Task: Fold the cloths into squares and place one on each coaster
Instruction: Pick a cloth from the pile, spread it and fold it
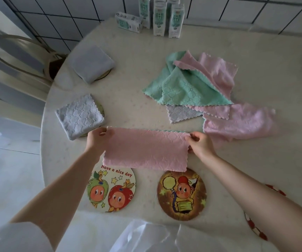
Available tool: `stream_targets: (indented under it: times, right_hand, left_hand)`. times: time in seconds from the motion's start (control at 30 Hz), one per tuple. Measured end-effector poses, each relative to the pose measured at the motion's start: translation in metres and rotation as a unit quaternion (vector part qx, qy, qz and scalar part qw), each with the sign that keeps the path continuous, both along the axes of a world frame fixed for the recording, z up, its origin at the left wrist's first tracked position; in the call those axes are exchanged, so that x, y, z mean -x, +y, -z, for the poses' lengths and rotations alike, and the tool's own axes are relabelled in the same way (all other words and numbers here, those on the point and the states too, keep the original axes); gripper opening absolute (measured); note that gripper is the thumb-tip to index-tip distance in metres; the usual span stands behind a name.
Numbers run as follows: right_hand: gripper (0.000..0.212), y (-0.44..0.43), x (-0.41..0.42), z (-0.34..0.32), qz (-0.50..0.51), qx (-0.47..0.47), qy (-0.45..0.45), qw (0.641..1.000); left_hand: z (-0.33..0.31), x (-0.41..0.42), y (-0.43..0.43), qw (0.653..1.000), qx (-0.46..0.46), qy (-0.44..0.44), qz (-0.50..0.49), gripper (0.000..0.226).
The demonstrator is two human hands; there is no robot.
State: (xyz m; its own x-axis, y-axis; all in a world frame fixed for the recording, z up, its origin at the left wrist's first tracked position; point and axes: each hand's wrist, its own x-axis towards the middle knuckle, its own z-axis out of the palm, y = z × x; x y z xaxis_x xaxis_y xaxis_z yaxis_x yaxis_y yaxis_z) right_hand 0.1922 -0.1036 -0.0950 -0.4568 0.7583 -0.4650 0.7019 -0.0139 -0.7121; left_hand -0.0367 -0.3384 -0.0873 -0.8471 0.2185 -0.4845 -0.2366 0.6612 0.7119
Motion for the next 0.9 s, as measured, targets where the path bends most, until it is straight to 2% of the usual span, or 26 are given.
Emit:
stream_targets:
  times: [0.23, 0.43, 0.5, 0.57, 0.63, 0.77, 0.83, 0.9]
  right_hand:
    - [0.013, 0.008, 0.003, 0.008, -0.006, -0.005, -0.022, 1.0]
    - [0.023, 0.01, 0.005, 0.009, -0.014, -0.047, -0.039, 0.998]
    - [0.022, 0.005, 0.002, 0.002, -0.03, -0.079, -0.032, 0.996]
    - [0.023, -0.006, -0.003, -0.009, -0.075, -0.146, -0.023, 0.986]
    - [0.033, -0.026, -0.01, -0.018, -0.15, -0.239, -0.018, 0.959]
    - [0.051, -0.08, -0.016, -0.017, -0.353, -0.329, 0.012, 0.876]
    - [0.06, -0.101, -0.023, -0.007, -0.431, -0.339, 0.018, 0.836]
    - [0.067, -0.108, -0.032, 0.003, -0.472, -0.341, 0.002, 0.813]
  left_hand:
    - [0.008, 0.003, 0.002, 1.0, 0.009, 0.004, -0.008, 0.005]
    - [0.005, 0.001, -0.001, 0.998, 0.033, 0.044, -0.013, 0.024]
    - [0.0, -0.01, -0.006, 0.993, 0.066, 0.096, 0.007, 0.027]
    - [-0.002, -0.031, -0.015, 0.963, 0.103, 0.229, 0.097, 0.028]
    - [-0.002, -0.061, -0.022, 0.913, 0.088, 0.331, 0.221, 0.032]
    - [0.011, -0.118, -0.029, 0.821, 0.074, 0.339, 0.454, 0.052]
    - [0.02, -0.136, -0.031, 0.788, 0.106, 0.337, 0.505, 0.059]
    - [0.025, -0.143, -0.037, 0.777, 0.147, 0.328, 0.517, 0.063]
